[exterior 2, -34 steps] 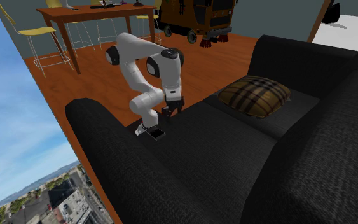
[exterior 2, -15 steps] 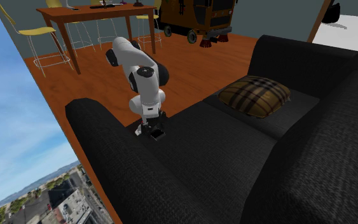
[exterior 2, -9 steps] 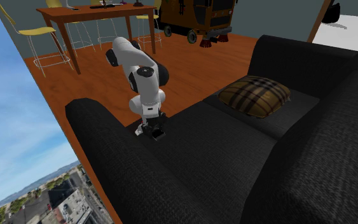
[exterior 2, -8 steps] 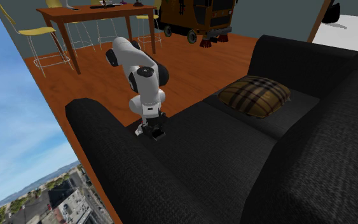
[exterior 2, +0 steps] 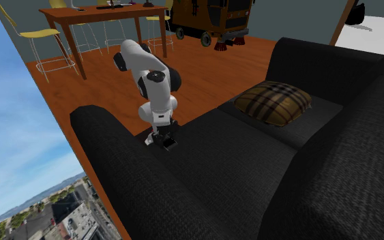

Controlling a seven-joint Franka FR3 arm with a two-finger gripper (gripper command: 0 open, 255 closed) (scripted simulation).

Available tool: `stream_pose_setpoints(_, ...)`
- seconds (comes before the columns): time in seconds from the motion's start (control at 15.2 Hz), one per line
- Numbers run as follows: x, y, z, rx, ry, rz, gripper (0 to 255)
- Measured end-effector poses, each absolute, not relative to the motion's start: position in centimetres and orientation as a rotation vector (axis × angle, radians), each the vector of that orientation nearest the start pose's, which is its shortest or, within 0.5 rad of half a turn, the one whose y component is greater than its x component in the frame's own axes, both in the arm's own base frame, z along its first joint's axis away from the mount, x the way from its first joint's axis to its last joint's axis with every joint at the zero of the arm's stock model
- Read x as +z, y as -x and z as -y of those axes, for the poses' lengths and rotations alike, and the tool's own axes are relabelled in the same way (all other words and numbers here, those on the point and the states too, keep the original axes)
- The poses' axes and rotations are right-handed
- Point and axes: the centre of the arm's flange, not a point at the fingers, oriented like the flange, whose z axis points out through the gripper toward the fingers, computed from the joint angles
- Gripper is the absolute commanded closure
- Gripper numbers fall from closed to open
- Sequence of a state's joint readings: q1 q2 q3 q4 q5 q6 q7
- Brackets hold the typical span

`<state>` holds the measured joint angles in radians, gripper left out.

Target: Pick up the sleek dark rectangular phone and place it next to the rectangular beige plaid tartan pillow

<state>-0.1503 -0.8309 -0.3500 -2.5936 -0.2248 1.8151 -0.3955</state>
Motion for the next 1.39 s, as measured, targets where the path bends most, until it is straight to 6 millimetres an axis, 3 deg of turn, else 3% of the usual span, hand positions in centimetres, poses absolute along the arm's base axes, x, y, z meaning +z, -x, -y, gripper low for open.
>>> stream_pose_setpoints(1.39, 60.3, -26.7, 17.6, -0.061, 3.116, 0.083, 255)
